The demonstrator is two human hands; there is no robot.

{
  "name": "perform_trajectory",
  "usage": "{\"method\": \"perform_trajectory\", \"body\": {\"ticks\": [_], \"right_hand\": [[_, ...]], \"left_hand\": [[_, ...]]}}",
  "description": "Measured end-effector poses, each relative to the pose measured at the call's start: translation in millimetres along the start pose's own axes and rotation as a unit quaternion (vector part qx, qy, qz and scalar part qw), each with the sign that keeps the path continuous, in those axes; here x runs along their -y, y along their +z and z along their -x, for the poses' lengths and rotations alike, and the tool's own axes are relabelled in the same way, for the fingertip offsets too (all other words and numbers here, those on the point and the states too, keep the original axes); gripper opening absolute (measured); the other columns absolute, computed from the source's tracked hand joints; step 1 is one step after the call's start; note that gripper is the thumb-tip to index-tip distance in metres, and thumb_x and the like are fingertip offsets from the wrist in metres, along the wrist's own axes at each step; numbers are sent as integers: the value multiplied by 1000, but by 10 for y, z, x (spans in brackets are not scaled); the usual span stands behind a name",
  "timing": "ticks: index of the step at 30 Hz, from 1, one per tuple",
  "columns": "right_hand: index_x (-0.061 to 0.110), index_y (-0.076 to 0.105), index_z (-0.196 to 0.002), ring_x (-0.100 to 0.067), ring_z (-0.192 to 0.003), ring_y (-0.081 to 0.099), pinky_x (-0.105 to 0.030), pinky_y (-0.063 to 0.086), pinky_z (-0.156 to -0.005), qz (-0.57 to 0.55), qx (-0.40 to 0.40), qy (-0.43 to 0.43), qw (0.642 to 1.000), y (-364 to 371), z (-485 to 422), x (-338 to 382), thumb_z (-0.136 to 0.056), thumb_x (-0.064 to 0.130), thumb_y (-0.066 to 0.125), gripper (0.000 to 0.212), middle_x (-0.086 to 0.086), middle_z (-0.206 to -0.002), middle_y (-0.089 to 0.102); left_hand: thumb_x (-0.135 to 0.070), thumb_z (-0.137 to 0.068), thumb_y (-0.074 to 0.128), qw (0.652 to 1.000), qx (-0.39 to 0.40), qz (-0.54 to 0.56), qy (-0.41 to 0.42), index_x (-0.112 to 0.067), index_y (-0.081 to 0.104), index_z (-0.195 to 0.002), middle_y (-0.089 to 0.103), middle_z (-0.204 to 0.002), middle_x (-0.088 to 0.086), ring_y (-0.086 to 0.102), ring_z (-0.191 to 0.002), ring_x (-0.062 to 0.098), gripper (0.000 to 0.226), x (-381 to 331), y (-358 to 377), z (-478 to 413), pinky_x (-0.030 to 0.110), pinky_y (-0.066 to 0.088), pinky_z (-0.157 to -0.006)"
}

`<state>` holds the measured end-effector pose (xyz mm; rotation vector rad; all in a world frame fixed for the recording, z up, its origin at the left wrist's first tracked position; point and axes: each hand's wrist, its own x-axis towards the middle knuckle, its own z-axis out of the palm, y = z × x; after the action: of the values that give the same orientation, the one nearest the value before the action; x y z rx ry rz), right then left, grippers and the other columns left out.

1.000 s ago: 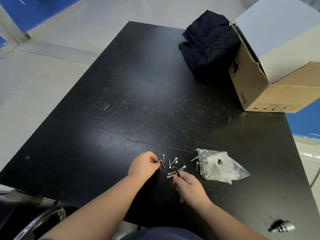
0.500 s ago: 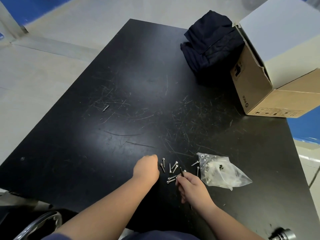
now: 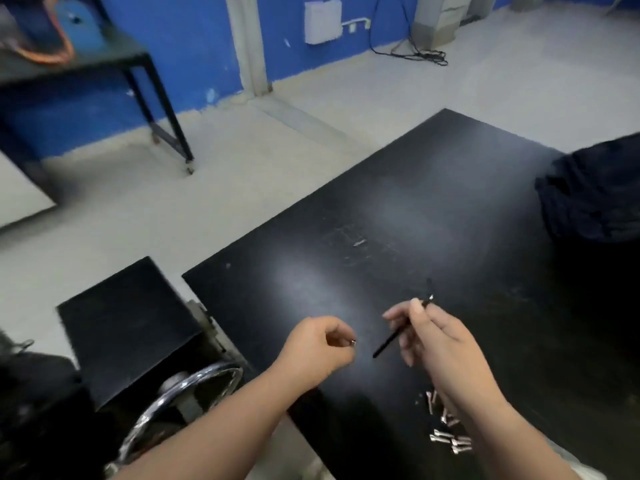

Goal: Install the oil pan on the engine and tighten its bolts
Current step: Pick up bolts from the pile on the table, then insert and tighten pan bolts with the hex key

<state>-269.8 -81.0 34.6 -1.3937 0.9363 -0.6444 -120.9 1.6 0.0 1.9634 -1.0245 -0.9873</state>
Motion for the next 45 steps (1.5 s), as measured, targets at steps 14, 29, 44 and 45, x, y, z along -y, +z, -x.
{"method": "perform_trajectory", "body": {"ticks": [14, 29, 44, 45], "right_hand": [[19, 71, -69, -14, -59, 62, -23, 53, -55, -150, 462, -134, 864, 2847, 557, 1180, -81, 30, 51, 25, -3, -72, 67], [16, 72, -70, -19, -62, 63, -25, 54, -59, -124, 589, -170, 780, 5669, 2312, 1495, -75, 28, 54, 22, -6, -74, 67], [10, 69, -76, -17, -66, 68, -21, 56, -63, 81, 550, -174, 812, 6608, 2055, 1144, -90, 0, 52, 24, -4, -74, 71], [9, 69, -76, -17, -67, 68, -21, 56, -63, 95, 548, -172, 813, 6626, 2040, 1105, -89, -1, 53, 23, -4, -74, 71]], "left_hand": [[-11, -76, 72, 894, -443, 68, -23, -26, 65, -70, 63, -63, -17, 55, -57, 0, 17, 579, -2100, 2351, 17, 48, -60], [-3, -74, 72, 827, -558, -22, -70, -19, 62, -68, 60, -63, -11, 52, -55, -4, 20, 2093, -4185, 4880, 12, 41, -58], [0, -73, 72, 938, -321, 42, -123, -24, 67, -70, 64, -61, -19, 58, -61, -1, 24, 3463, -5069, 4312, 17, 48, -65], [-1, -73, 73, 942, -306, 46, -127, -26, 67, -70, 65, -61, -20, 58, -62, -1, 25, 3532, -5070, 4280, 17, 48, -64]]}}
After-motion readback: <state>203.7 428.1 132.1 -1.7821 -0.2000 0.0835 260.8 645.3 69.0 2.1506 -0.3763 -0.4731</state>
